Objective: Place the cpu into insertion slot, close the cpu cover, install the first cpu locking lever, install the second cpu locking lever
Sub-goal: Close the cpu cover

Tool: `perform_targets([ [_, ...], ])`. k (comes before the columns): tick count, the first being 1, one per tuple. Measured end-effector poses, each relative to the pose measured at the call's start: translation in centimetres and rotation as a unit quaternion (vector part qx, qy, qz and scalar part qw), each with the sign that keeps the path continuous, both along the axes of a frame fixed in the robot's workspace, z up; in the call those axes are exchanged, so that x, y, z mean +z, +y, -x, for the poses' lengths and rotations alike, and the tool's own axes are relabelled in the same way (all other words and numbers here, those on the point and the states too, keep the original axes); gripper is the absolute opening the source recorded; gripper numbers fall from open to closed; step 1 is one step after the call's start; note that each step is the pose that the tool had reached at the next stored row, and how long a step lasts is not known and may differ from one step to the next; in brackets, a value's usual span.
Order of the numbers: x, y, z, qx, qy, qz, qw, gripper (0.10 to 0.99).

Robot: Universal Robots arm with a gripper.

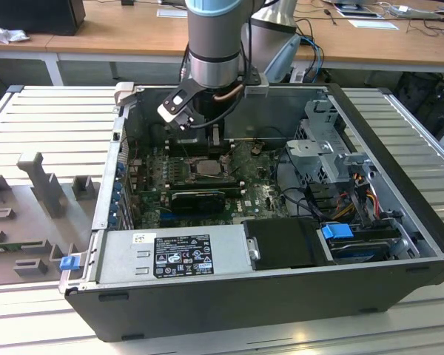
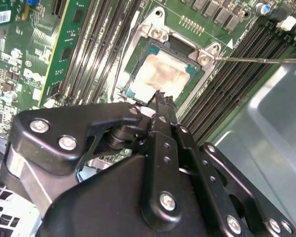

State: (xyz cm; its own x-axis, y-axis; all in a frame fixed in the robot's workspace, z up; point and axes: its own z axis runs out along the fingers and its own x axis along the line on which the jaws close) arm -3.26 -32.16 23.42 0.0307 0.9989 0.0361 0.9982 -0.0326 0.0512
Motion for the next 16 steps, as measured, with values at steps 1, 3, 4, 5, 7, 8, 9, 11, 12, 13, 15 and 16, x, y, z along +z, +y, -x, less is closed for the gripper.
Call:
perform_targets([
  [1, 0.13, 0.0, 0.0, 0.0, 0.0, 0.0, 1.0, 0.106],
  [3, 0.24, 0.01, 0.0, 0.0, -0.0001, -0.0002, 1.0, 0.106],
  [4, 0.25, 0.01, 0.0, 0.0, -0.0001, -0.0002, 1.0, 0.106],
  [5, 0.27, 0.0, 0.0, 0.0, -0.0001, -0.0001, 1.0, 0.106],
  [7, 0.29, 0.0, 0.0, 0.0, 0.0, -0.0001, 1.0, 0.106],
  [8, 0.3, 0.0, 0.0, 0.0, 0.0, 0.0, 1.0, 0.106],
  [9, 0.32, 0.0, 0.0, 0.0, 0.0, 0.0, 1.0, 0.106],
  [11, 0.39, 0.0, 0.0, 0.0, 0.0, 0.0, 1.0, 0.106],
  [12, 0.4, 0.0, 0.0, 0.0, 0.0, 0.0001, 1.0, 0.106],
  [13, 0.41, 0.0, 0.0, 0.0, 0.0, 0.0002, 1.0, 0.106],
  [15, 0.41, 0.0, 0.0, 0.0, 0.0, 0.0002, 1.0, 0.106],
  [16, 0.41, 0.0, 0.0, 0.0, 0.0, 0.0002, 1.0, 0.106],
])
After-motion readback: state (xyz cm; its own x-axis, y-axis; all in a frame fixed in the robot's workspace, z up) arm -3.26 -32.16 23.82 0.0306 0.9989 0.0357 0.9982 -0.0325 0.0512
